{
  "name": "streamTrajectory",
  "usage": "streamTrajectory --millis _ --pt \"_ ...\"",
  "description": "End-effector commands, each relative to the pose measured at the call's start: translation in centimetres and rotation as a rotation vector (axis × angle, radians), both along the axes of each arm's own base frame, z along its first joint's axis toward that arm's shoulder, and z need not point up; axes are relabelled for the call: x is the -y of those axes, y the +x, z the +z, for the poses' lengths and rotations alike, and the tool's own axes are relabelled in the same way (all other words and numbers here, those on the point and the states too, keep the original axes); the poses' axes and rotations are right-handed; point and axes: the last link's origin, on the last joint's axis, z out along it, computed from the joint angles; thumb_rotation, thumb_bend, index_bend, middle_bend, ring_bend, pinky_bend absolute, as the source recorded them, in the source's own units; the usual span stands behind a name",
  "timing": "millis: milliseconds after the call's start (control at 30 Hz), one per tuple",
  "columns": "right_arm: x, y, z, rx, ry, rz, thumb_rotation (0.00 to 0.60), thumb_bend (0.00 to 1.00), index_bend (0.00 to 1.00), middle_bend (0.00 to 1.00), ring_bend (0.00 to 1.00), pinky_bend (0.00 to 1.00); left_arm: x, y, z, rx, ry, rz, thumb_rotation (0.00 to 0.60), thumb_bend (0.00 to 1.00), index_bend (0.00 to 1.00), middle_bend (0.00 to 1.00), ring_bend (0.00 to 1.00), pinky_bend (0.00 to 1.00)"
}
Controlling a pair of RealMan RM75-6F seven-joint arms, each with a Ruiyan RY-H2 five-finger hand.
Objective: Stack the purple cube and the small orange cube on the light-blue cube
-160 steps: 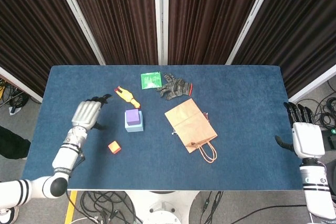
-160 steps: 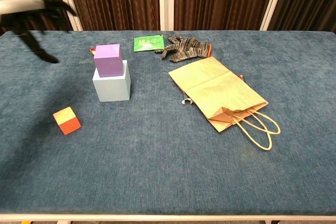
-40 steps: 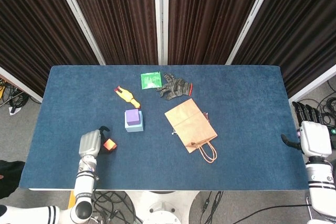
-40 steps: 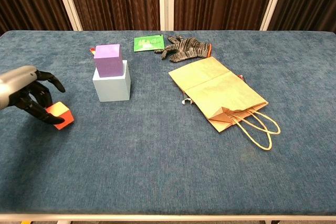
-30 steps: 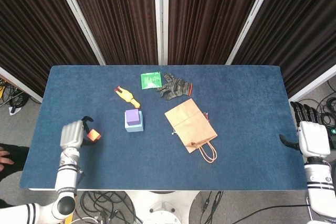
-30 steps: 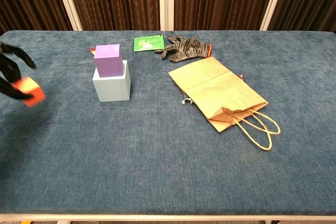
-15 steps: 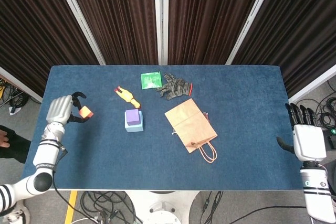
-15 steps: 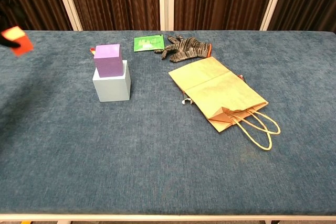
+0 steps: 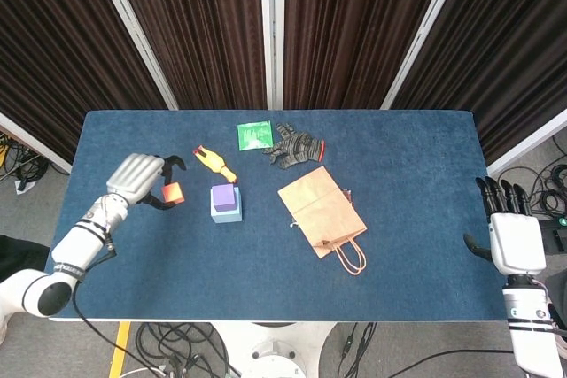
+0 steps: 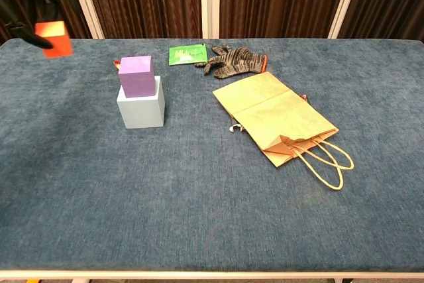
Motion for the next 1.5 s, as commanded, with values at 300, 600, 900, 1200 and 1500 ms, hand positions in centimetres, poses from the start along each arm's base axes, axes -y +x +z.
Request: streamTrajectory --millis 300,600,900,1200,1500 --pt "0.4 -0.1 -0.2 0.01 0.015 -0.009 0.6 0.14 0.0 0.06 0.0 0.0 -1.6 3.3 -2.8 0.029 -0.08 -0.089 0.6 0.22 0.39 0.68 0.45 0.43" --pt "0.7 -0.3 -0.1 0.007 0.018 -0.03 0.6 0.14 0.0 0.06 0.0 0.0 -2.7 4.1 -4.2 0.074 -0.11 -0.078 0.6 0.22 0.39 0.68 0.45 0.43" --pt "0.8 -0.4 -0.2 0.008 0.022 -0.04 0.6 0.14 0.0 0.06 0.0 0.0 -3.1 4.5 -4.7 0.039 -0.118 -0.118 0.6 0.22 0.39 0.68 0.45 0.42" --pt "1.1 -0.4 -0.1 0.009 0.02 -0.046 0.6 0.14 0.0 0.06 0.0 0.0 -4.1 5.0 -5.5 0.061 -0.14 -0.103 0.6 0.22 0.39 0.68 0.45 0.43" --pt "1.2 -0.5 -0.2 0.01 0.023 -0.05 0.6 0.14 0.0 0.06 0.0 0.0 -4.2 5.4 -6.0 0.063 -0.153 -0.113 0.6 0.22 0.39 0.68 0.45 0.42"
